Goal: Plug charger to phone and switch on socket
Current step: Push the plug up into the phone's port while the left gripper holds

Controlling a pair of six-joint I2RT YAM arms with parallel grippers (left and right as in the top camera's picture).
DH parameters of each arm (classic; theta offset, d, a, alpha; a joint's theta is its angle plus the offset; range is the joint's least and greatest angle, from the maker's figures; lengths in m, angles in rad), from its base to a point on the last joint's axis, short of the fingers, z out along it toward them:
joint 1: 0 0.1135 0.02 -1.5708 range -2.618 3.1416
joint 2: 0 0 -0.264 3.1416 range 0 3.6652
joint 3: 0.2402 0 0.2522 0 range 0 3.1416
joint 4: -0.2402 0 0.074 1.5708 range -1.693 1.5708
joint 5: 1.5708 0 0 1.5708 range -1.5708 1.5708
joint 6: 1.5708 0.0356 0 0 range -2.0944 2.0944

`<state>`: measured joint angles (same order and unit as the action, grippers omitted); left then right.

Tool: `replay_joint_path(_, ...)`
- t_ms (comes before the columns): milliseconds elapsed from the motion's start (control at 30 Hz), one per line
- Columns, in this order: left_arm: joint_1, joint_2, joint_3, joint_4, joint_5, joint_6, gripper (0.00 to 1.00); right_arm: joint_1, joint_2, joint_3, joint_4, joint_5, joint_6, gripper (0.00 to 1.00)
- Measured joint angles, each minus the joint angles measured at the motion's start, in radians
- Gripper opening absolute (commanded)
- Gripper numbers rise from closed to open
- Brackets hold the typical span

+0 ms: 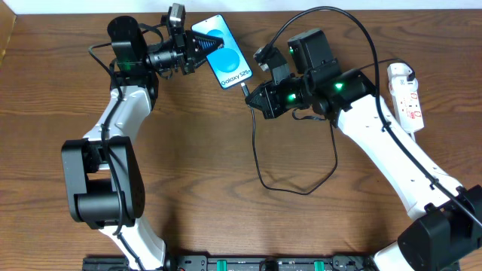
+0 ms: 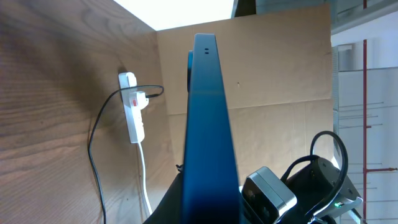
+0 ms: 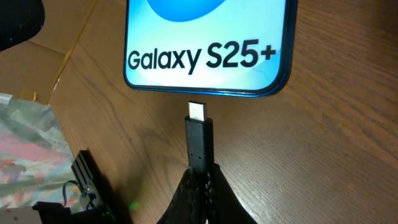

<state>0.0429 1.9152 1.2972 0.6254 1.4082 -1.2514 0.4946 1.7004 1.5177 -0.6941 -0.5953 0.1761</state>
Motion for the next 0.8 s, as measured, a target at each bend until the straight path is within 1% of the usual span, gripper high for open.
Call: replay_joint_path(800,-0.018,0.000,0.000,0.001,-0.001,0.015,0.07,0.000,0.000,0.000,-0.008,-0.003,0.011,0.01)
